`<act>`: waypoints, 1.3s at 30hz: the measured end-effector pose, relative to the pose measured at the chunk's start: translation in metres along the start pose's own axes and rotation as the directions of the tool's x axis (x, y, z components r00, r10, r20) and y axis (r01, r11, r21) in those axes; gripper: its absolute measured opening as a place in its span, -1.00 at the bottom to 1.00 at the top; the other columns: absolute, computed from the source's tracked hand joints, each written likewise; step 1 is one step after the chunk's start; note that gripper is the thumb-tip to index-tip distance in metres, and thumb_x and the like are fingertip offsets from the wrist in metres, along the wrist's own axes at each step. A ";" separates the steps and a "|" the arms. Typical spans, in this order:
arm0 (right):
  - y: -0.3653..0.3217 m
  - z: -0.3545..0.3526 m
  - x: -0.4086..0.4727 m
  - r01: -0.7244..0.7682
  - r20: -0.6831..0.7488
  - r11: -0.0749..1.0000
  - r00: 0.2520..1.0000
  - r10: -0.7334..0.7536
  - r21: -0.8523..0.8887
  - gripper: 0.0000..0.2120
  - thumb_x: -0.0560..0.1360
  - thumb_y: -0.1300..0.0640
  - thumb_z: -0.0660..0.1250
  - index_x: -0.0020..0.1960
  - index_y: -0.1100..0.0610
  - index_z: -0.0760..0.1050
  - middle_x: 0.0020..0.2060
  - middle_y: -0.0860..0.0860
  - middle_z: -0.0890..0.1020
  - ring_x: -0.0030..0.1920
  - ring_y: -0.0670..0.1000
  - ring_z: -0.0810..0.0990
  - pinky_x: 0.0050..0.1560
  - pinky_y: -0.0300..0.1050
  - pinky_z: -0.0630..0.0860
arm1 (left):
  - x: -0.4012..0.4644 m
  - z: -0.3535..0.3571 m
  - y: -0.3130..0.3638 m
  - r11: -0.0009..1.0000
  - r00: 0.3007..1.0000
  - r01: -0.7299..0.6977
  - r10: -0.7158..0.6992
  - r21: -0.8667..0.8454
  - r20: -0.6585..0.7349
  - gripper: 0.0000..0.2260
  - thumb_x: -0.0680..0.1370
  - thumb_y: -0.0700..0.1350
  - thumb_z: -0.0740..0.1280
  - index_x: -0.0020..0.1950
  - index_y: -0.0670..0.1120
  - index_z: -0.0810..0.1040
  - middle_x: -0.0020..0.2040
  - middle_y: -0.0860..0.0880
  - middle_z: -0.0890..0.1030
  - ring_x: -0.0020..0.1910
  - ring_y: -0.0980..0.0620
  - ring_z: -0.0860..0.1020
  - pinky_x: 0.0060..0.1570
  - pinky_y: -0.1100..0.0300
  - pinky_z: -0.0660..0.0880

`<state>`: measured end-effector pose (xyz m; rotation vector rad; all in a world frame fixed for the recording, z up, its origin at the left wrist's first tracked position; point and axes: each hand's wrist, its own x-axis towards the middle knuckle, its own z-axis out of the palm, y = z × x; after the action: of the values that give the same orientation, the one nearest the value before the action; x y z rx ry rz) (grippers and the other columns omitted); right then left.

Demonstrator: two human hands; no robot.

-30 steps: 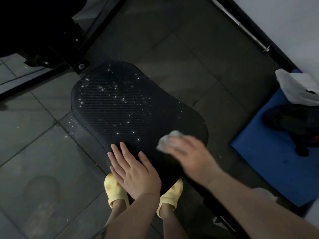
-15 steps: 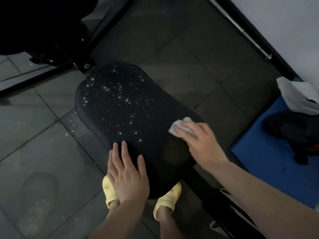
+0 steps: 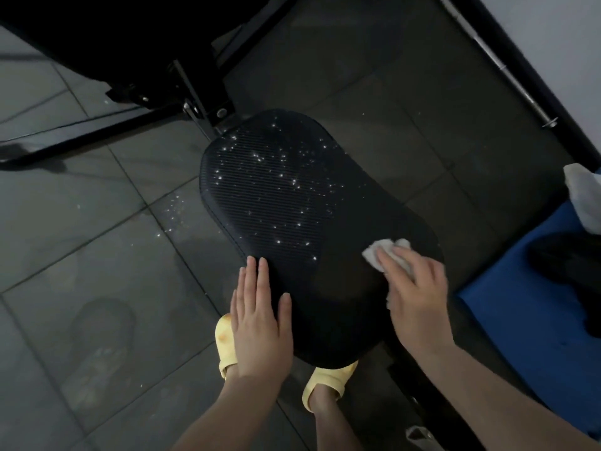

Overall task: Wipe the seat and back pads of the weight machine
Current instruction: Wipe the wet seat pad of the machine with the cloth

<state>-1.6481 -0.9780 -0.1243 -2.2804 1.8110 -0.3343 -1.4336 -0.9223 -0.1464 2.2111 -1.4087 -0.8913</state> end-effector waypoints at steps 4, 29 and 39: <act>-0.045 0.019 -0.017 0.029 -0.008 1.000 1.000 -0.029 -0.006 -0.39 0.35 0.31 0.44 0.36 0.04 0.41 0.26 0.02 0.40 0.16 0.07 0.37 0.05 -0.07 0.46 | 0.001 -0.006 -0.005 0.997 1.000 -0.003 0.004 -0.073 0.012 -0.50 0.62 0.03 0.04 0.56 0.09 0.02 0.55 0.22 -0.03 0.53 0.25 -0.10 0.50 0.20 -0.11; -0.044 0.028 0.070 -0.223 -0.050 0.973 0.974 0.221 -0.062 -0.41 0.42 0.35 0.33 0.39 0.00 0.40 0.33 0.12 0.40 0.14 0.18 0.33 0.07 0.15 0.48 | 0.005 -0.006 0.005 0.967 0.998 0.057 -0.057 -0.249 0.007 -0.43 0.62 -0.11 0.17 0.56 0.06 -0.03 0.55 0.22 -0.10 0.52 0.27 -0.09 0.44 0.29 -0.05; -0.054 0.052 0.097 0.446 0.155 0.895 0.884 -0.442 0.010 -0.50 0.45 0.31 0.28 0.33 -0.03 0.46 0.31 0.02 0.47 0.14 0.11 0.37 0.07 0.08 0.50 | 0.007 -0.008 0.004 0.971 1.000 0.024 -0.023 -0.237 0.007 -0.42 0.61 -0.14 0.19 0.56 0.03 -0.01 0.56 0.18 -0.05 0.53 0.23 -0.07 0.46 0.23 -0.01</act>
<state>-1.5611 -1.0594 -0.1534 -2.6441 1.2106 -0.1954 -1.4282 -0.9308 -0.1404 2.0511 -1.2104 -1.0164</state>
